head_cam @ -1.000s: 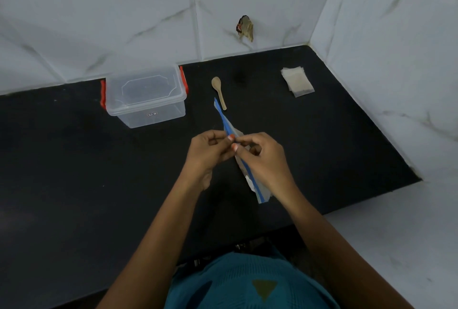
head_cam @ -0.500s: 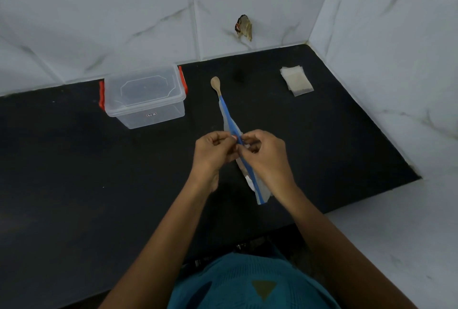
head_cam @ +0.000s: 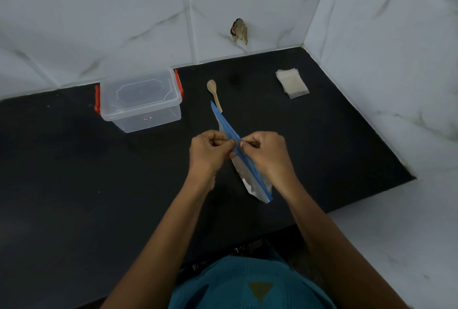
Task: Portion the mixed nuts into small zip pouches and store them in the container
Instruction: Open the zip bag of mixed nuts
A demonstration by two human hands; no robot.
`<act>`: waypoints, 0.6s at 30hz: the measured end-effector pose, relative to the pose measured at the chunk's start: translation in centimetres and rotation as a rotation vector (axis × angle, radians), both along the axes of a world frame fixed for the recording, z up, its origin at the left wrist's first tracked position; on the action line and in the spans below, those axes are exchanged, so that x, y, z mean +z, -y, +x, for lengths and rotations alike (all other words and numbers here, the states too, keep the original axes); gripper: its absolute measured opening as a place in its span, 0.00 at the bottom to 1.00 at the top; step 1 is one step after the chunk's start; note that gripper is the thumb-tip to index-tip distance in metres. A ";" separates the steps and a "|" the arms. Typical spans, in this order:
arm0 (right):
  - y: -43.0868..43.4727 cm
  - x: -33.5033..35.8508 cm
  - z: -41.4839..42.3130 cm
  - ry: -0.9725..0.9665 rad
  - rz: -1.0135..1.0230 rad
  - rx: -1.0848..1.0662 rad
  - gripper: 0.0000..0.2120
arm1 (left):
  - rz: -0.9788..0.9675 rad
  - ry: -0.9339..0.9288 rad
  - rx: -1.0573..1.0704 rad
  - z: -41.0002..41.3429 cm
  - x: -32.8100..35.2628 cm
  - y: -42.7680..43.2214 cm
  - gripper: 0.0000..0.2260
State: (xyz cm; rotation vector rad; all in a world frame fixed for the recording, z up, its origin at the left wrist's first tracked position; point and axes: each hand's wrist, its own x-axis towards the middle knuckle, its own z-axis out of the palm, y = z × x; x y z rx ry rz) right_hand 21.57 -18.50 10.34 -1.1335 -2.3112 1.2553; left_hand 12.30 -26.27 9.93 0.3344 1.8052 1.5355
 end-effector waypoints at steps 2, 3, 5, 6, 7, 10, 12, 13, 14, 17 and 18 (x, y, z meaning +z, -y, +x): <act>0.1 -0.2 0.0 0.030 0.041 0.004 0.07 | -0.015 -0.008 -0.006 0.0 0.0 -0.1 0.04; 0.1 -0.2 0.0 0.039 0.065 0.003 0.07 | -0.016 -0.011 -0.005 0.1 -0.1 -0.1 0.03; 0.3 -0.3 0.0 0.050 0.100 -0.003 0.07 | -0.016 -0.012 0.004 0.2 -0.1 -0.2 0.03; 0.4 -0.3 -0.1 0.052 0.111 -0.006 0.07 | -0.021 -0.012 0.008 0.2 -0.1 -0.2 0.03; 0.5 -0.3 -0.1 0.052 0.118 -0.007 0.07 | -0.027 -0.014 0.011 0.2 -0.1 -0.3 0.03; 0.7 -0.2 -0.1 0.039 0.108 -0.017 0.07 | -0.029 -0.010 0.015 0.2 0.0 -0.4 0.03; 0.6 -0.1 -0.1 0.025 0.073 -0.034 0.07 | -0.015 0.018 0.019 0.3 0.0 -0.4 0.03; 0.5 -0.1 0.0 0.018 0.046 -0.042 0.06 | -0.005 0.051 0.024 0.3 -0.1 -0.4 0.02; 0.4 -0.1 0.0 0.009 0.010 -0.053 0.06 | 0.009 0.103 0.030 0.3 0.0 -0.3 0.03; 0.1 0.0 0.2 -0.047 -0.154 -0.101 0.05 | 0.085 0.329 0.038 0.3 0.0 -0.2 0.05; -0.1 0.0 0.3 -0.060 -0.210 -0.112 0.05 | 0.109 0.389 0.037 0.3 0.0 -0.1 0.06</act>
